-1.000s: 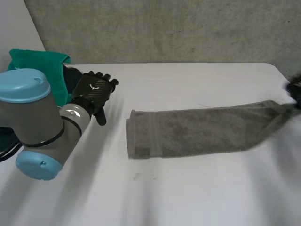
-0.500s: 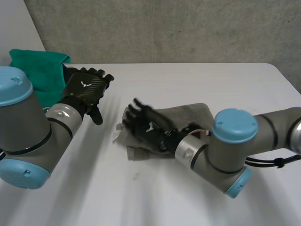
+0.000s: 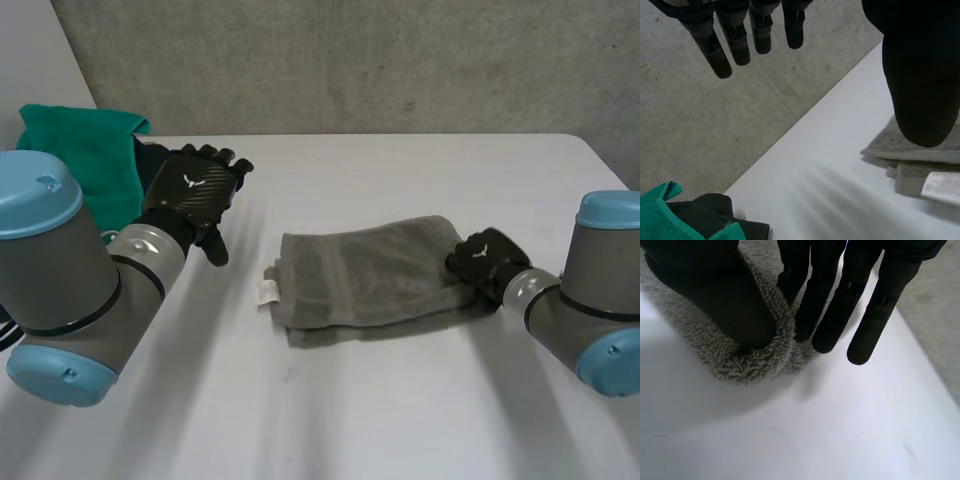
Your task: Fold the laundry.
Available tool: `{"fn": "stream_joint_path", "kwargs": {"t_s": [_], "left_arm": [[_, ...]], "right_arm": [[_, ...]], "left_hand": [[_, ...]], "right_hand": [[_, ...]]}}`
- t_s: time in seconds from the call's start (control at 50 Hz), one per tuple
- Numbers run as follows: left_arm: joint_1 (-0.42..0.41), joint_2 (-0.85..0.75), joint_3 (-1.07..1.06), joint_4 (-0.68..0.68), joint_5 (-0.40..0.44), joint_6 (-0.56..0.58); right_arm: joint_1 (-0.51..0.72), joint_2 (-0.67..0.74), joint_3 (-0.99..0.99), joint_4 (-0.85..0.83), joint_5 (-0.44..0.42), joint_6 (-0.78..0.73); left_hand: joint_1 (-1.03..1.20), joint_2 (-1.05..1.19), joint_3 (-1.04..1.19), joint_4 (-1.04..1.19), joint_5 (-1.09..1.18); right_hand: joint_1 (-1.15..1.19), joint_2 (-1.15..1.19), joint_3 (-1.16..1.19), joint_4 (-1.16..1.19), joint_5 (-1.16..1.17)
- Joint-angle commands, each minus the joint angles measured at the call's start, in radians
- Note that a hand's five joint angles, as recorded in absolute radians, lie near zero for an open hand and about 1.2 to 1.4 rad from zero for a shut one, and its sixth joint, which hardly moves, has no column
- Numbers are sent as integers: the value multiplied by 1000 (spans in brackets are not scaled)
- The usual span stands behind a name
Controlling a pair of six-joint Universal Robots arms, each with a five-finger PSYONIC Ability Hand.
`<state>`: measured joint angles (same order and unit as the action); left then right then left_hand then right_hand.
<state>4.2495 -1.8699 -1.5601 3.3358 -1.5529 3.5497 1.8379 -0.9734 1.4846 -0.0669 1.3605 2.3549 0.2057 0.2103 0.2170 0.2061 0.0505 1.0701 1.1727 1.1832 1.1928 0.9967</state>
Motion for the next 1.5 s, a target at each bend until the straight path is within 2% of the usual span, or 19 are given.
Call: {"fn": "stream_joint_path", "kwargs": {"t_s": [0.02, 0.1, 0.2, 0.3, 0.34, 0.36, 0.38, 0.46, 0.56, 0.64, 0.74, 0.84, 0.92, 1.0, 1.06, 1.22, 1.34, 1.42, 1.5], "left_arm": [[1, 17, -5, -1, 1, 0], [4, 37, -8, -1, -2, 0], [9, 54, -23, -1, -6, -2], [6, 58, -26, -1, -9, -5], [4, 58, -23, -1, -10, -12], [1, 58, -14, -1, -12, -34], [1, 58, -9, 1, -12, -50], [-6, 54, 41, 1, -12, -135], [-39, 15, 110, 1, -9, -215], [-129, -89, 225, -7, -6, -256], [-227, -265, 391, -76, -4, -265], [-240, -393, 466, -156, -22, -268], [-240, -446, 466, -183, -110, -261], [-240, -453, 434, -199, -252, -232], [-237, -451, 416, -200, -279, -193], [-221, -459, 371, -216, -279, -75], [-230, -439, 364, -216, -268, -69], [-234, -371, 376, -214, -222, -69], [-221, -272, 383, -203, -103, -71]], "right_arm": [[107, -63, -53, -166, 32, 49], [208, -96, -55, -232, 11, 34], [378, -29, -35, -292, -136, -29], [445, 48, -43, -277, -230, -112], [445, 44, -44, -265, -225, -102], [446, 36, -47, -260, -218, -65], [446, 33, -47, -261, -210, -36], [388, -8, -53, -264, -141, 177], [246, -134, -60, -213, -35, 585], [187, -151, -95, -67, -23, 701], [165, -102, -173, 80, -18, 699], [167, -7, -265, 131, -49, 704], [173, 51, -305, 150, -98, 713], [173, 117, -348, 179, -112, 713], [182, 185, -389, 205, -109, 701], [195, 251, -431, 226, -71, 626], [193, 172, -416, 228, -43, 541], [184, 63, -350, 210, -5, 538], [179, -19, -236, 147, 52, 540]], "left_hand": [[-31, -36, -42, -32, -50], [-31, -36, -42, -32, -50], [-31, -36, -42, -32, -50], [-27, -32, -39, -28, -47], [-24, -29, -36, -25, -44], [-16, -20, -27, -16, -35], [-10, -14, -21, -10, -29], [-4, -9, -15, -4, -23], [31, 27, 20, 31, 12], [34, 30, 23, 34, 15], [34, 30, 23, 34, 15], [67, 62, 55, 66, 47], [70, 65, 58, 69, 50], [64, 59, 52, 63, 44], [61, 56, 49, 60, 41], [52, 47, 41, 51, 33], [49, 44, 38, 48, 30], [28, 24, 17, 28, 9], [14, 9, 2, 13, -6]], "right_hand": [[326, 224, 213, 203, 225], [326, 224, 213, 203, 225], [326, 224, 213, 203, 225], [326, 224, 213, 203, 225], [-38, -140, -151, -160, -139], [-639, -741, -752, -761, -740], [-896, -998, -1009, -1018, -997], [-896, -998, -1009, -1018, -997], [-896, -998, -1009, -1018, -997], [-896, -998, -1009, -1018, -997], [-896, -998, -1009, -1018, -997], [-896, -998, -1009, -1018, -997], [-896, -998, -1009, -1018, -997], [-896, -998, -1009, -1018, -997], [-896, -998, -1009, -1018, -997], [-896, -998, -1009, -1018, -997], [-894, -997, -1007, -1017, -995], [-896, -998, -1009, -1018, -997], [-896, -998, -1009, -1018, -997]]}}
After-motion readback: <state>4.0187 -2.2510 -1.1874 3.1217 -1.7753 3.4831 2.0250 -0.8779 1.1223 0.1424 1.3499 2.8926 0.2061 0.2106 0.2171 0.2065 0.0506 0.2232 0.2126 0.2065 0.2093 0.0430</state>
